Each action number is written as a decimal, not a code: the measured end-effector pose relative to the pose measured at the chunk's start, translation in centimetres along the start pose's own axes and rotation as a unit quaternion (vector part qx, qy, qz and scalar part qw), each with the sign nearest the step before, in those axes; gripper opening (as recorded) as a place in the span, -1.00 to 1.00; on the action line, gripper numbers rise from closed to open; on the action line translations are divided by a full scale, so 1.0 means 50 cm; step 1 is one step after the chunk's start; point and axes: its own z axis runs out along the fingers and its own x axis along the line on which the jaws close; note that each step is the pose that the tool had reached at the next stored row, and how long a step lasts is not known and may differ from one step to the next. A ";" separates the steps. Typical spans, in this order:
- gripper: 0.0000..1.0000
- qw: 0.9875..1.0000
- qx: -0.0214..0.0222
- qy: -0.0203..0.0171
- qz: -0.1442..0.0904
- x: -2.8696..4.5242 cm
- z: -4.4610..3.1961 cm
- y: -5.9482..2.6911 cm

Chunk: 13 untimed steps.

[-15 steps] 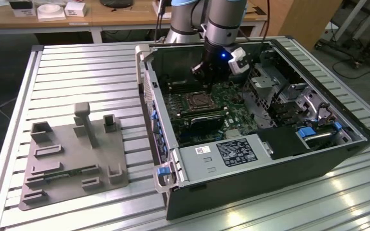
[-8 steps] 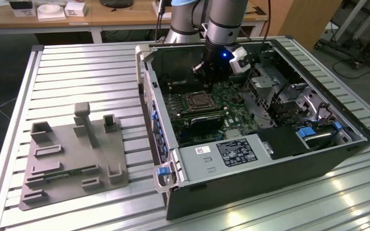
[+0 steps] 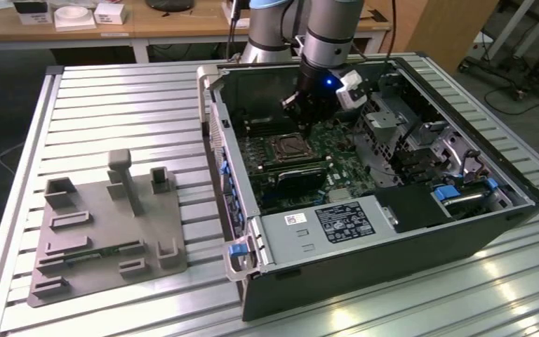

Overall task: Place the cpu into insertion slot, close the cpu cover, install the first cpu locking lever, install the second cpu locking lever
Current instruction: 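Install the second cpu locking lever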

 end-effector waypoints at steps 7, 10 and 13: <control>-0.80 1.000 0.000 0.000 0.000 0.000 -0.012 -0.007; -0.80 1.000 0.000 0.000 0.000 0.000 -0.017 -0.014; -0.80 1.000 0.000 0.000 0.000 0.000 -0.018 -0.022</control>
